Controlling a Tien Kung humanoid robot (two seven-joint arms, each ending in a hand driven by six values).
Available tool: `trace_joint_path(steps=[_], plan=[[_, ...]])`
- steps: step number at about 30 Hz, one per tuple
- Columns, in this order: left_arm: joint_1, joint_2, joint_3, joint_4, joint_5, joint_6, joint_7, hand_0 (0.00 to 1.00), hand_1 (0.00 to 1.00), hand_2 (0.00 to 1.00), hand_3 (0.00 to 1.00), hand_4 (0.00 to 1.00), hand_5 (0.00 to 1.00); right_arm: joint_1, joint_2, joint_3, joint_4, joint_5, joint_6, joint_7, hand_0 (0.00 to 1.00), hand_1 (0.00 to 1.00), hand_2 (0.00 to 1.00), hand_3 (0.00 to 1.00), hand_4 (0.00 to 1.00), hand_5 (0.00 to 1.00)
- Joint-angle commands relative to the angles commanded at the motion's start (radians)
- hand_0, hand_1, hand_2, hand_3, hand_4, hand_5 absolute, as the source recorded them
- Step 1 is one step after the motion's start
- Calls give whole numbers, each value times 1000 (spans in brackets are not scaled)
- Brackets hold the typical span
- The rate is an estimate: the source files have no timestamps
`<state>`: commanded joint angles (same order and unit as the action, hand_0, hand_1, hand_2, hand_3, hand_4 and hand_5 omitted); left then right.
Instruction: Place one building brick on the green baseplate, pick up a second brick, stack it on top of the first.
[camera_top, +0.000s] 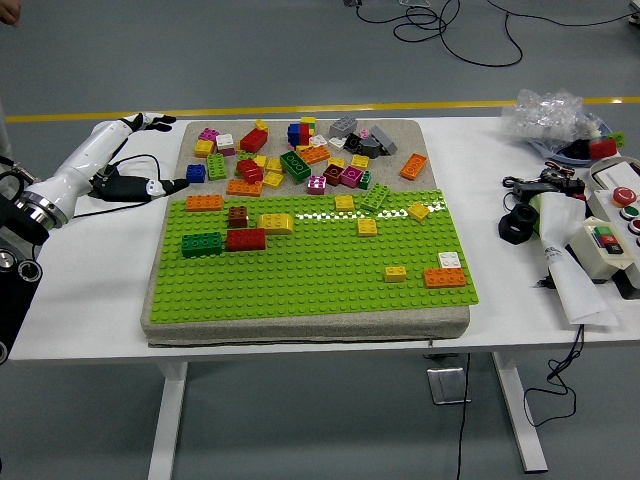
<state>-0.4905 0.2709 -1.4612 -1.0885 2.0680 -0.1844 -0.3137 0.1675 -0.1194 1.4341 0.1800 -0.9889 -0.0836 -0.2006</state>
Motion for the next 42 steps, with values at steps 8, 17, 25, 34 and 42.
trace_joint_path(steps=[8,17,25,34,42], plan=[[-32,-2,60,58,114,-24,-8,988,864,790,814,934,188,1,0,-2,0,2,-1,1,791,750,788,757,915,633],[-95,-18,134,183,183,-1,-27,950,843,774,815,928,168,5,-2,-5,0,2,0,1,791,747,788,758,915,633],[-142,-41,153,292,192,37,-34,921,816,656,800,751,2,8,-2,-9,0,1,1,4,791,746,788,757,915,633],[-147,-48,148,310,193,17,-37,881,779,584,689,540,2,8,-4,-10,0,-2,3,4,791,747,788,757,915,633],[-154,-59,152,338,196,-22,-34,919,838,768,833,876,50,11,-4,-13,0,-3,3,6,791,749,788,758,916,633]])
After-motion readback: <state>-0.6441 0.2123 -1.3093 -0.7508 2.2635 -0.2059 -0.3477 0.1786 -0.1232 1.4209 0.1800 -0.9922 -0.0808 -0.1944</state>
